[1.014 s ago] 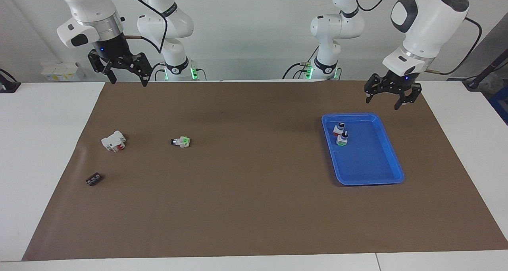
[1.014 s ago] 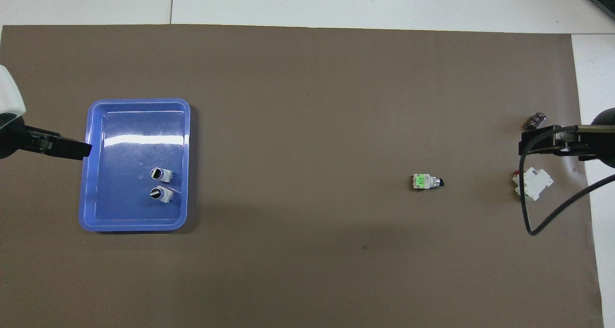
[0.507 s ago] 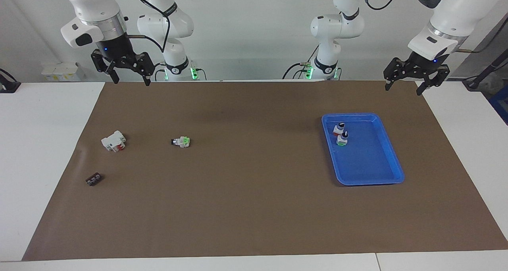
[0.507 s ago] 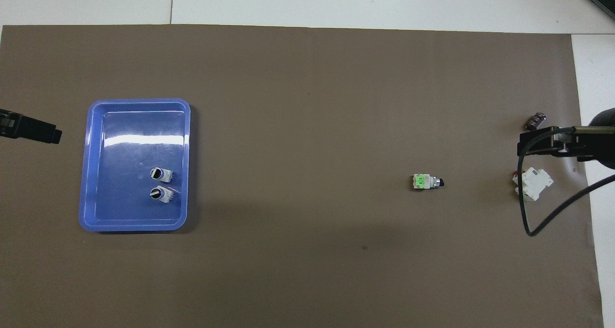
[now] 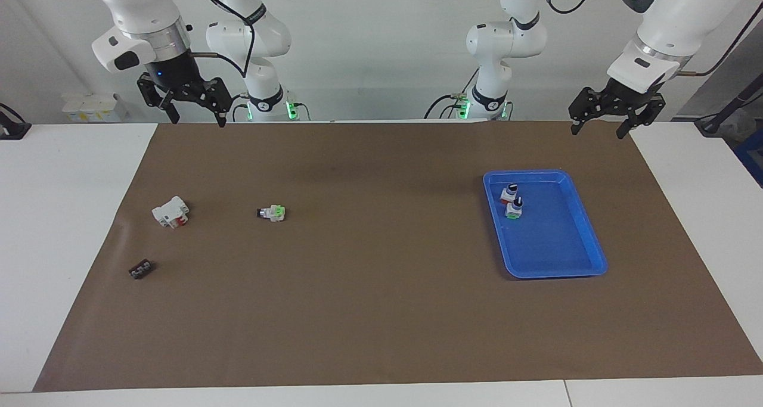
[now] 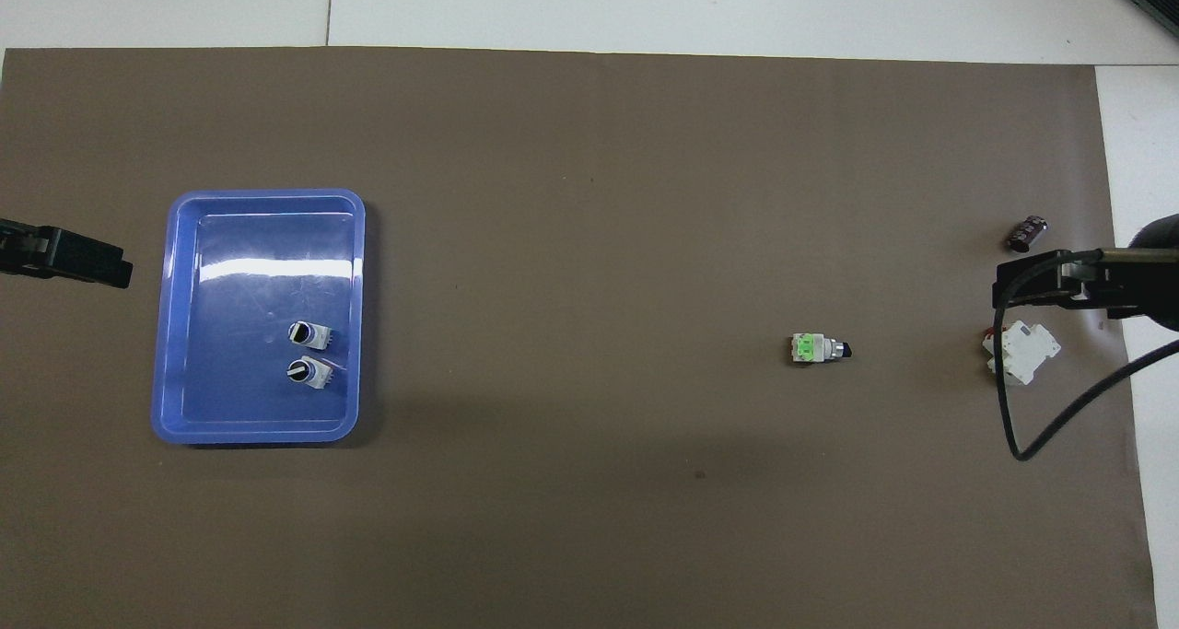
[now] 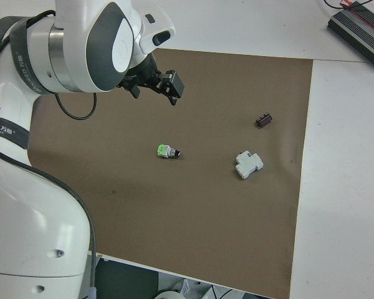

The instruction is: Turn and place switch with both arms

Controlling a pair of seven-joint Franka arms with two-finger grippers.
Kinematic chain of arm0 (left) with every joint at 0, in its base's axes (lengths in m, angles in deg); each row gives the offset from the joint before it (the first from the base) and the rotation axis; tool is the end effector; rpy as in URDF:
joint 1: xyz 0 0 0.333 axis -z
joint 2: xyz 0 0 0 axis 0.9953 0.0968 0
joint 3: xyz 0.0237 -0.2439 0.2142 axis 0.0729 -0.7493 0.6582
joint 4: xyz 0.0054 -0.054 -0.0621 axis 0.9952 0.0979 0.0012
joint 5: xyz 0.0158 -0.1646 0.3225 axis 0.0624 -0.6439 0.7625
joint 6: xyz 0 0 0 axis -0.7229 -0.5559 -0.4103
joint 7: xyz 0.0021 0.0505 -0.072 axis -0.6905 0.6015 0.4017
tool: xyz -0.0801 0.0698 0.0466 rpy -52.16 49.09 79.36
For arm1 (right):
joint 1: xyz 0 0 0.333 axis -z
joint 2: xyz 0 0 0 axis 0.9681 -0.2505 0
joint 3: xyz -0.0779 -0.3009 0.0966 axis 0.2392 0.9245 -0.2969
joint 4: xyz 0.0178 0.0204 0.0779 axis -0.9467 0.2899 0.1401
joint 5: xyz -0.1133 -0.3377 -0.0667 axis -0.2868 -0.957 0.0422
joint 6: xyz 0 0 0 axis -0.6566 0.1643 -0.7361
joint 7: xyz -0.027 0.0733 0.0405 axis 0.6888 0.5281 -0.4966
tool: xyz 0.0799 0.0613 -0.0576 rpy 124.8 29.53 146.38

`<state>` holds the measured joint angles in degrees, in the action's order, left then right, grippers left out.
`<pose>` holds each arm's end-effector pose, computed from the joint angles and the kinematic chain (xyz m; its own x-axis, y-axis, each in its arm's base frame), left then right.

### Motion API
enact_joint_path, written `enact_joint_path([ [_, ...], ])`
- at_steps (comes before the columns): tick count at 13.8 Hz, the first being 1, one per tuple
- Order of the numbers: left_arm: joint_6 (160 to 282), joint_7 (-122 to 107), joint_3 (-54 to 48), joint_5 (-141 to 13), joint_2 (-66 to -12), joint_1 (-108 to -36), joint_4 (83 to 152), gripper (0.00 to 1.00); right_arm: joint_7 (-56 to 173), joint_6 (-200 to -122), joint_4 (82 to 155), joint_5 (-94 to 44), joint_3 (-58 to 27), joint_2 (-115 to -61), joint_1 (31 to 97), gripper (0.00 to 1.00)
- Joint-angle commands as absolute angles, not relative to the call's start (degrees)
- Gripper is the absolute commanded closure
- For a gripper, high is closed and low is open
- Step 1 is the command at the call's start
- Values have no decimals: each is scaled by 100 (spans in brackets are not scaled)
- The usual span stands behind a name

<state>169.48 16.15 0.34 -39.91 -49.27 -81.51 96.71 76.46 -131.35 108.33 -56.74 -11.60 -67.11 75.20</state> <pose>0.5145 -0.0238 0.6377 0.9817 -0.1896 -0.0181 -0.1893 -0.9818 0.0143 0.4867 0.0284 0.6455 0.9936 -0.1127 0.0048 -0.1128 -0.9933 0.0261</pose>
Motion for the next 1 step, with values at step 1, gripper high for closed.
enact_joint_path([
  [1, 16944, 1541, -18, -3864, -5112, -8181, 9870, 0, 7618, -13115, 10966, -5683, -1186, -6570, 7611, 0],
])
